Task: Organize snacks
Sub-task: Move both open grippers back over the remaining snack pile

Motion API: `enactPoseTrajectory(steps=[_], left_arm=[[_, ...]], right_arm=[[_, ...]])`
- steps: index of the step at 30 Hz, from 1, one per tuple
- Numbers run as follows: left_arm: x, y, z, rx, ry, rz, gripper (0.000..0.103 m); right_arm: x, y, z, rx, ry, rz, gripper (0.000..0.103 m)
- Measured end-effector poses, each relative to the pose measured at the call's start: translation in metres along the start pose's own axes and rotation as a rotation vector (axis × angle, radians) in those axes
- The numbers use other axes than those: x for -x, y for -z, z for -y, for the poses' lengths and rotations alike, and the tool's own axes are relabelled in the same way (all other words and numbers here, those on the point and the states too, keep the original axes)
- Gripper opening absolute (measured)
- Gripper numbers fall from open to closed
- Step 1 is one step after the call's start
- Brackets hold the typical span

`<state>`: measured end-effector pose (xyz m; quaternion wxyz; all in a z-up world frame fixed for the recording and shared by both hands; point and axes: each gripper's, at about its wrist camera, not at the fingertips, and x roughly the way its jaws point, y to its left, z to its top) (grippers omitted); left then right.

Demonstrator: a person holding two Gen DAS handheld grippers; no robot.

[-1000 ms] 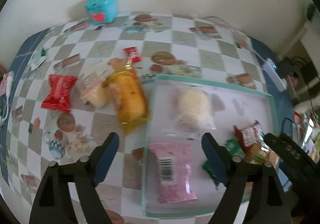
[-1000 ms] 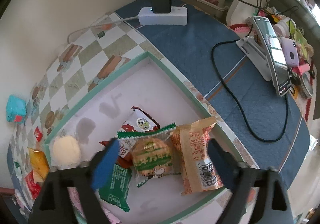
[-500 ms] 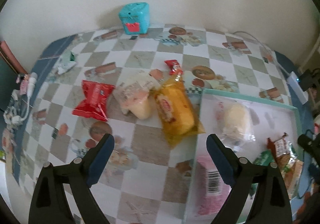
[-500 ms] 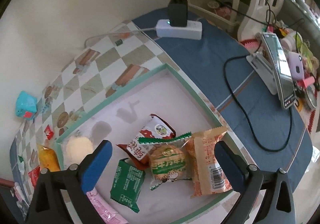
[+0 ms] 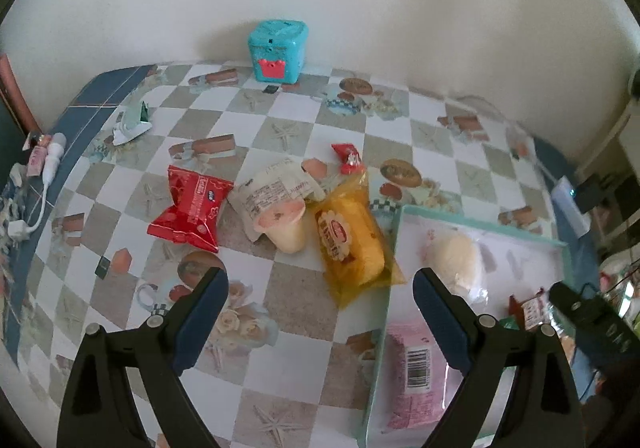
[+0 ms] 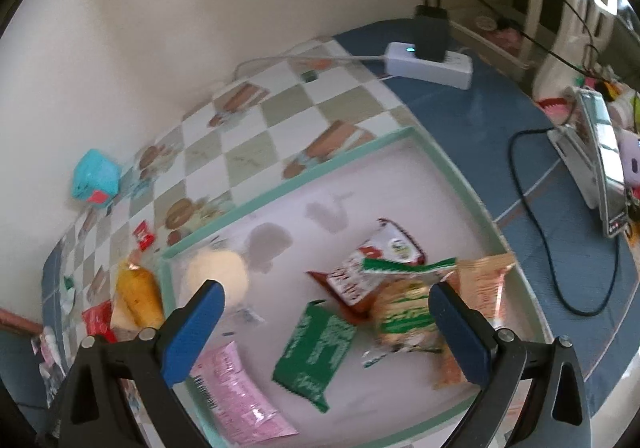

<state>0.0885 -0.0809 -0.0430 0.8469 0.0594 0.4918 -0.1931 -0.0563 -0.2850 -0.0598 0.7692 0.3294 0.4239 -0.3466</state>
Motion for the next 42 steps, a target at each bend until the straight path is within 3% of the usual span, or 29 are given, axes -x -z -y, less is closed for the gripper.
enactPoseTrajectory(steps=[7, 20, 32, 42], left_arm=[[0.008, -0.007, -0.027, 0.067, 0.021, 0.034, 0.094], [0.018, -0.017, -0.114, 0.263, -0.080, 0.060, 0.094], [0.014, -0.015, -0.188, 0.443, -0.124, 0.018, 0.094], [0.006, -0.016, -0.222, 0.509, -0.113, -0.009, 0.094]], right_arm=[[0.007, 0.010, -0.034, 0.079, -0.077, 0.019, 0.103], [0.017, 0.034, -0.098, 0.232, -0.181, 0.072, 0.103], [0.003, 0.050, -0.142, 0.338, -0.174, 0.044, 0.103], [-0.016, 0.053, -0.165, 0.375, -0.157, 0.013, 0.103]])
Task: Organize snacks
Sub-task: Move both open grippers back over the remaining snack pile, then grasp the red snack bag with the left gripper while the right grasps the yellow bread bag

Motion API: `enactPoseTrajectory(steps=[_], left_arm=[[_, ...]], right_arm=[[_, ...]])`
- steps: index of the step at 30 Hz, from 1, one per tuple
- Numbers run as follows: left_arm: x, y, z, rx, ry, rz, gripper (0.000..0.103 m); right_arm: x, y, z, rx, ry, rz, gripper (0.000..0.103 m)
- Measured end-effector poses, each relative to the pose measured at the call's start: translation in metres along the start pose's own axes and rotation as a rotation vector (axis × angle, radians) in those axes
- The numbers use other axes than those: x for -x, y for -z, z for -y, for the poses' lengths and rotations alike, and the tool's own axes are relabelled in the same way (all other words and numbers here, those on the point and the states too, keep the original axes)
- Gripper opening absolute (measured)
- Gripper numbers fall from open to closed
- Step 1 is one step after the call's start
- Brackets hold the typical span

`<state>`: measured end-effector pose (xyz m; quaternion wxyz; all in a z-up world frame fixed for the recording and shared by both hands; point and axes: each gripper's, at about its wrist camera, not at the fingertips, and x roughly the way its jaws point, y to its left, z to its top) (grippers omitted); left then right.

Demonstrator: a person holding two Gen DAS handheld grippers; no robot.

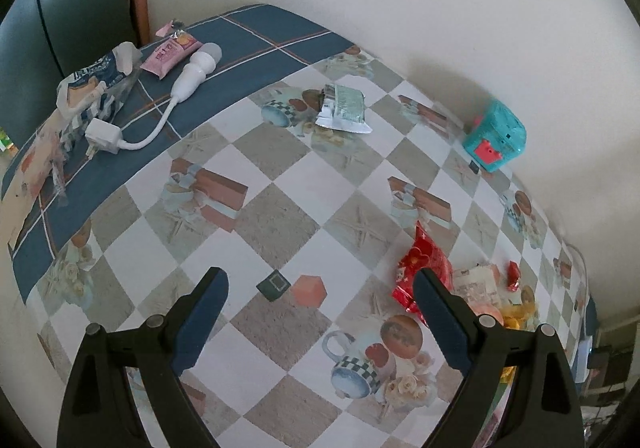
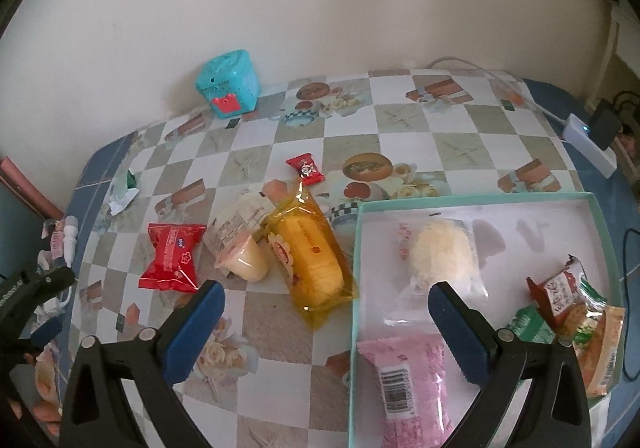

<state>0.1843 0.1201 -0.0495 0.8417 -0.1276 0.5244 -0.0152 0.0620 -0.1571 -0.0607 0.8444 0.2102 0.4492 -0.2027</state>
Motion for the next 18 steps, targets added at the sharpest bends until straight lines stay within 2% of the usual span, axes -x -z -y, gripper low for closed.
enactPoseTrajectory(steps=[5, 9, 16, 18], left_arm=[[-0.006, -0.008, 0.007, -0.007, 0.036, -0.010, 0.094], [-0.014, -0.008, 0.019, -0.028, 0.066, -0.031, 0.094], [-0.037, -0.005, 0.049, -0.081, 0.115, -0.070, 0.094], [-0.045, -0.005, 0.057, -0.097, 0.126, -0.081, 0.094]], right_arm=[[-0.009, -0.007, -0.003, 0.007, -0.002, -0.012, 0.101], [-0.018, -0.014, -0.002, -0.006, -0.006, -0.017, 0.089], [-0.036, -0.022, -0.006, 0.006, -0.035, -0.026, 0.079], [-0.043, -0.023, -0.006, 0.010, -0.041, -0.039, 0.070]])
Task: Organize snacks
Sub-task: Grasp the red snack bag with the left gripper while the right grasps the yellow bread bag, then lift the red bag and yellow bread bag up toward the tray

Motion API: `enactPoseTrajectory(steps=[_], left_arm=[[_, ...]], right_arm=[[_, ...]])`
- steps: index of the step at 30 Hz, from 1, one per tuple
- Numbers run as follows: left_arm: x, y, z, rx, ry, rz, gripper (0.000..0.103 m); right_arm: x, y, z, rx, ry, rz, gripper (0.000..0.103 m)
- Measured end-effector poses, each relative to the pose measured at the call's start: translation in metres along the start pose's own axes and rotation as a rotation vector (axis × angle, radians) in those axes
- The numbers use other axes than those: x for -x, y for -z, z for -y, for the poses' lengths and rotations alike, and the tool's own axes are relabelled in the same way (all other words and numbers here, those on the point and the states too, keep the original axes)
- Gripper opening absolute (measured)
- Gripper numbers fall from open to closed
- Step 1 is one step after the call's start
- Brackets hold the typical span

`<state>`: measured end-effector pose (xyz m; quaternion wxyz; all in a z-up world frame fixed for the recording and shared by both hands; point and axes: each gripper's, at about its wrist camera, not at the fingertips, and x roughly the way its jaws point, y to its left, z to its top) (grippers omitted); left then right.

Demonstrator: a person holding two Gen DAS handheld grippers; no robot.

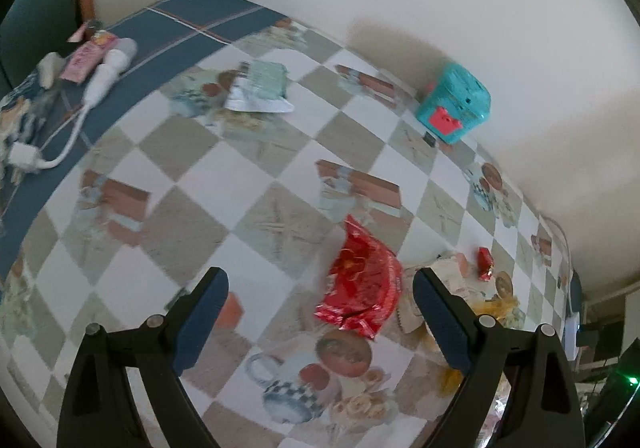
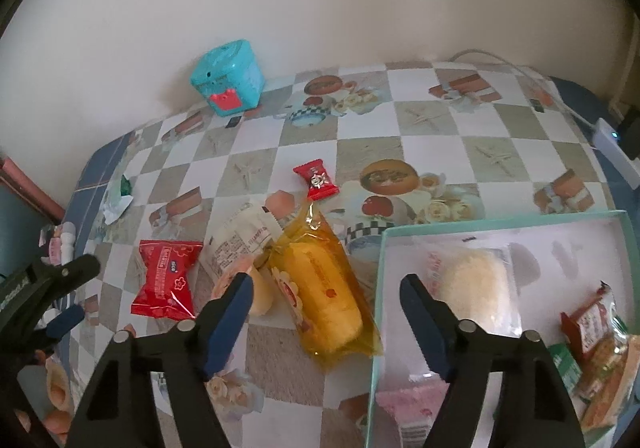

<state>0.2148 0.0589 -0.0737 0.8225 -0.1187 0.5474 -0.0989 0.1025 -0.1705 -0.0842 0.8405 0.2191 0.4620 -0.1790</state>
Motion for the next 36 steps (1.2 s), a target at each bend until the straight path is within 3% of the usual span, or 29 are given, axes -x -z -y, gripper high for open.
enactPoseTrajectory(steps=[10, 14, 25, 26, 28, 33, 36], left_arm=[[-0.031, 0.005, 0.026, -0.060, 0.042, -0.051, 0.094], [-0.042, 0.008, 0.035, -0.086, 0.030, -0.063, 0.094], [-0.067, 0.015, 0.041, -0.111, -0.011, -0.095, 0.093], [-0.070, 0.016, 0.042, -0.115, -0.019, -0.098, 0.092], [-0.073, 0.016, 0.044, -0.124, -0.033, -0.101, 0.079], [-0.076, 0.017, 0.047, -0.147, -0.061, -0.099, 0.070], [-0.075, 0.018, 0.047, -0.146, -0.061, -0.098, 0.070]], right_arm=[[-0.018, 0.000, -0.001, 0.015, 0.005, -0.028, 0.062], [-0.019, -0.001, -0.003, 0.021, -0.013, -0.034, 0.056], [-0.037, 0.004, -0.008, 0.050, 0.000, -0.059, 0.056], [-0.037, 0.004, -0.009, 0.053, 0.003, -0.058, 0.056], [-0.039, 0.005, -0.013, 0.074, 0.014, -0.055, 0.055], [-0.040, 0.005, -0.014, 0.083, 0.023, -0.055, 0.049], [-0.040, 0.005, -0.012, 0.073, 0.018, -0.056, 0.046]])
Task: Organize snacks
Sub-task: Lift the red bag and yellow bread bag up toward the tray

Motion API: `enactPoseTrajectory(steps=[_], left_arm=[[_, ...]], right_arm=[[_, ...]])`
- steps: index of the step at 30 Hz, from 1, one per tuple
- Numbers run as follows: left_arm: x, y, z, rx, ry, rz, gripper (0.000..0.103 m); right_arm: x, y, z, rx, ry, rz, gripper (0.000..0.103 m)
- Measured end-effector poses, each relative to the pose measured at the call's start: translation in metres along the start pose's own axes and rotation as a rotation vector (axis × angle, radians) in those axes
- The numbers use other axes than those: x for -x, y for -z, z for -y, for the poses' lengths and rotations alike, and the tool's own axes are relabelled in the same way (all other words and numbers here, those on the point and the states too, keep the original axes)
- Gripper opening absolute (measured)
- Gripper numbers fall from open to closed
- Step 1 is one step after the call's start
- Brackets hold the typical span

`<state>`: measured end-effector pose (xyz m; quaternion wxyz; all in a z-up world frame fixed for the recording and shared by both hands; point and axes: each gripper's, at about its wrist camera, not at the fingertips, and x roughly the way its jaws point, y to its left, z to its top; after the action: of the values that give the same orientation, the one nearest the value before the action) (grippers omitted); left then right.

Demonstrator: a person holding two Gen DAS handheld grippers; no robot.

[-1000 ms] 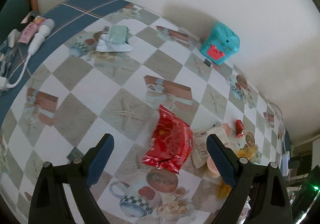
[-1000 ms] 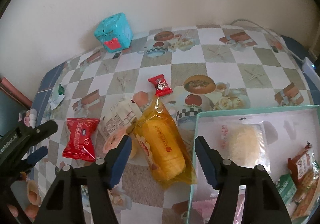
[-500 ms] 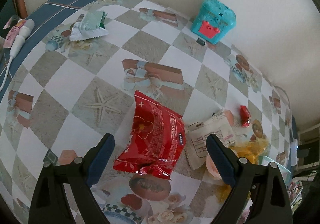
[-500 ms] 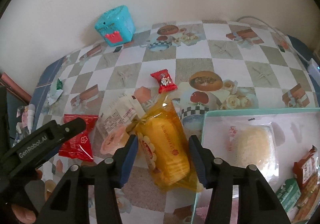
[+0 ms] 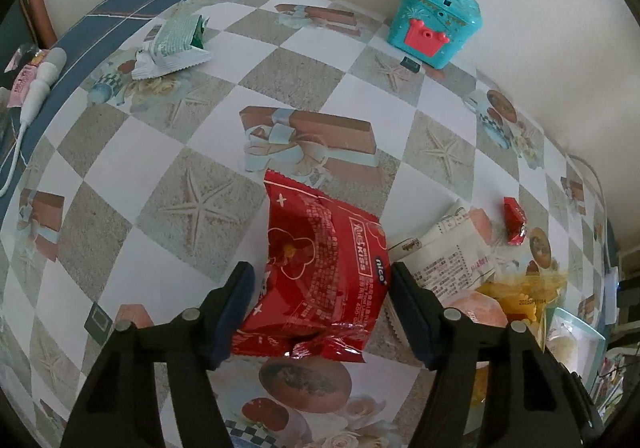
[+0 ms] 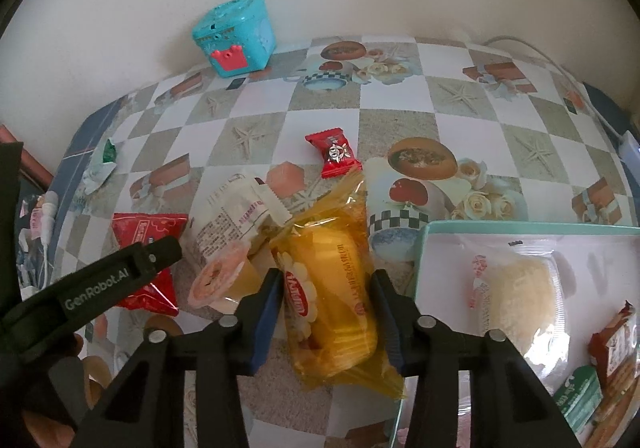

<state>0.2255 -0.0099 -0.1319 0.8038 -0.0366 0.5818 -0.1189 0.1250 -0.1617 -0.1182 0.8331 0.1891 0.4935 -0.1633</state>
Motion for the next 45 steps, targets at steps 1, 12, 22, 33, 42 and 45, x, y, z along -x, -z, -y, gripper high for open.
enactPoseTrajectory(steps=[1, 12, 22, 33, 42, 45], left_arm=[[0.000, 0.000, 0.000, 0.001, -0.002, 0.001, 0.070], [0.025, 0.000, -0.009, 0.027, 0.009, 0.041, 0.069], [0.068, 0.007, -0.011, 0.005, 0.000, 0.100, 0.069], [0.101, 0.021, 0.005, -0.046, 0.014, 0.145, 0.069], [0.104, 0.030, 0.030, -0.099, 0.036, 0.131, 0.069], [0.106, 0.032, 0.037, -0.108, 0.051, 0.132, 0.069]], right_arm=[[0.000, 0.000, 0.001, -0.005, -0.004, 0.001, 0.045], [0.017, 0.000, 0.004, -0.030, -0.008, 0.010, 0.043], [0.063, 0.005, 0.003, -0.036, -0.027, 0.057, 0.042], [0.092, 0.022, 0.014, -0.084, -0.025, 0.071, 0.042], [0.098, 0.022, 0.041, -0.145, 0.009, 0.071, 0.042], [0.098, 0.020, 0.056, -0.181, 0.026, 0.064, 0.042]])
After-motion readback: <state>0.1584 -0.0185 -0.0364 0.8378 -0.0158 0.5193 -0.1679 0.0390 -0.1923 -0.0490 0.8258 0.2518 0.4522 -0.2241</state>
